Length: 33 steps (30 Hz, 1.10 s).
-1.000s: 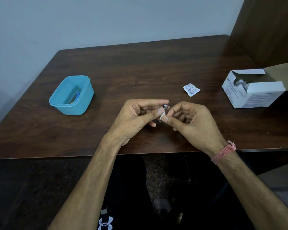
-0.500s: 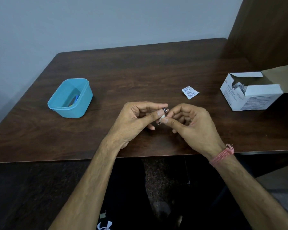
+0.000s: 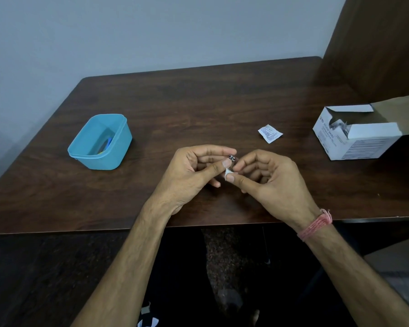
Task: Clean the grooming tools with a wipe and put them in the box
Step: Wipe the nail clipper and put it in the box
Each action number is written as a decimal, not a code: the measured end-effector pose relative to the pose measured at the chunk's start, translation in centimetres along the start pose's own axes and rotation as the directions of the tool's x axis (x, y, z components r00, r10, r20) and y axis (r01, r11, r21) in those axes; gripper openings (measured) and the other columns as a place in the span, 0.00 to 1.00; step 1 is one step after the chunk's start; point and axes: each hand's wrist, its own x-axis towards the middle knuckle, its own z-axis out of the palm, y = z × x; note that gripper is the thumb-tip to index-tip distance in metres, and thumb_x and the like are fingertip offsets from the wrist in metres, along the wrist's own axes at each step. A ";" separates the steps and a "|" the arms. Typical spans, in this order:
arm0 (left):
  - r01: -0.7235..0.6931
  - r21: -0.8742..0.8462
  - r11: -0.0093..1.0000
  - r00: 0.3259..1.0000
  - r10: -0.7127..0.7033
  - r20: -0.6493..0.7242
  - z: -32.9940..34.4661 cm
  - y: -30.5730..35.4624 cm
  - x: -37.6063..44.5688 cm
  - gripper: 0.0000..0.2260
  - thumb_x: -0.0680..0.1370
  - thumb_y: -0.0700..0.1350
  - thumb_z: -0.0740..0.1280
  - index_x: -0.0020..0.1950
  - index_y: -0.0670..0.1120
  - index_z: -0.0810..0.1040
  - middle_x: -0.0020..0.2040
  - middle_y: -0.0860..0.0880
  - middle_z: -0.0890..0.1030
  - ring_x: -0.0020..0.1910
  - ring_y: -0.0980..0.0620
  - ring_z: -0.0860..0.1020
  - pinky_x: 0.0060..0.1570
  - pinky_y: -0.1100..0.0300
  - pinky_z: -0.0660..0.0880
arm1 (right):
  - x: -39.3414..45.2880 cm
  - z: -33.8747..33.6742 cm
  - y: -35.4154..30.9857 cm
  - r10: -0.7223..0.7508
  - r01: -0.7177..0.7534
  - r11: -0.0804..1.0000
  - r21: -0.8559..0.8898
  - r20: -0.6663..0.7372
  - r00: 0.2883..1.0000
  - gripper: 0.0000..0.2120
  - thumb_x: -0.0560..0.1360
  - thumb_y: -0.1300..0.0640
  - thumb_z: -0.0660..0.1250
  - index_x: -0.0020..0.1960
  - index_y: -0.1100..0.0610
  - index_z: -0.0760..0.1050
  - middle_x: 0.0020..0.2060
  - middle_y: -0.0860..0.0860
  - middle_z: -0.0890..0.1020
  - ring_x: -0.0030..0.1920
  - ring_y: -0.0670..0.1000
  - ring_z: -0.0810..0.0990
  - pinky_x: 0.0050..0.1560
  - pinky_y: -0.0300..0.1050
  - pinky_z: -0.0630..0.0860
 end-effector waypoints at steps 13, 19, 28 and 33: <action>0.015 0.054 0.998 1.000 -0.014 -0.019 0.3 -0.5 0.3 0.10 0.83 0.37 0.76 0.64 0.43 0.87 0.53 0.45 0.91 0.46 0.50 0.88 0.38 0.60 0.84 | 0.0 0.1 0.1 0.013 -0.014 1.000 -0.024 -0.039 0.999 0.11 0.74 0.57 0.84 0.50 0.50 0.83 0.42 0.46 0.90 0.35 0.58 0.87 0.41 0.48 0.85; 0.017 0.073 0.997 0.999 -0.013 -0.053 0.5 -0.5 0.4 0.10 0.81 0.38 0.78 0.62 0.44 0.88 0.52 0.45 0.90 0.42 0.52 0.87 0.36 0.60 0.83 | 0.2 0.0 0.4 0.030 -0.030 1.000 0.000 -0.012 0.999 0.10 0.75 0.58 0.83 0.49 0.50 0.84 0.43 0.48 0.90 0.36 0.60 0.87 0.42 0.51 0.85; -0.010 0.109 0.994 0.999 0.013 -0.031 0.5 -0.7 0.2 0.09 0.84 0.38 0.75 0.64 0.45 0.87 0.53 0.45 0.90 0.47 0.43 0.88 0.39 0.58 0.84 | 0.5 -0.9 0.8 0.093 -0.091 0.994 0.056 -0.042 0.995 0.08 0.76 0.56 0.83 0.44 0.52 0.84 0.33 0.51 0.84 0.32 0.55 0.73 0.33 0.48 0.72; -0.004 0.126 0.992 0.999 0.010 -0.050 0.7 -1.2 0.2 0.08 0.85 0.39 0.75 0.63 0.45 0.88 0.48 0.48 0.90 0.46 0.49 0.88 0.39 0.56 0.84 | 0.6 -1.2 0.4 0.084 -0.079 0.989 0.128 -0.039 0.996 0.05 0.78 0.58 0.81 0.49 0.52 0.86 0.39 0.47 0.87 0.30 0.46 0.72 0.30 0.37 0.70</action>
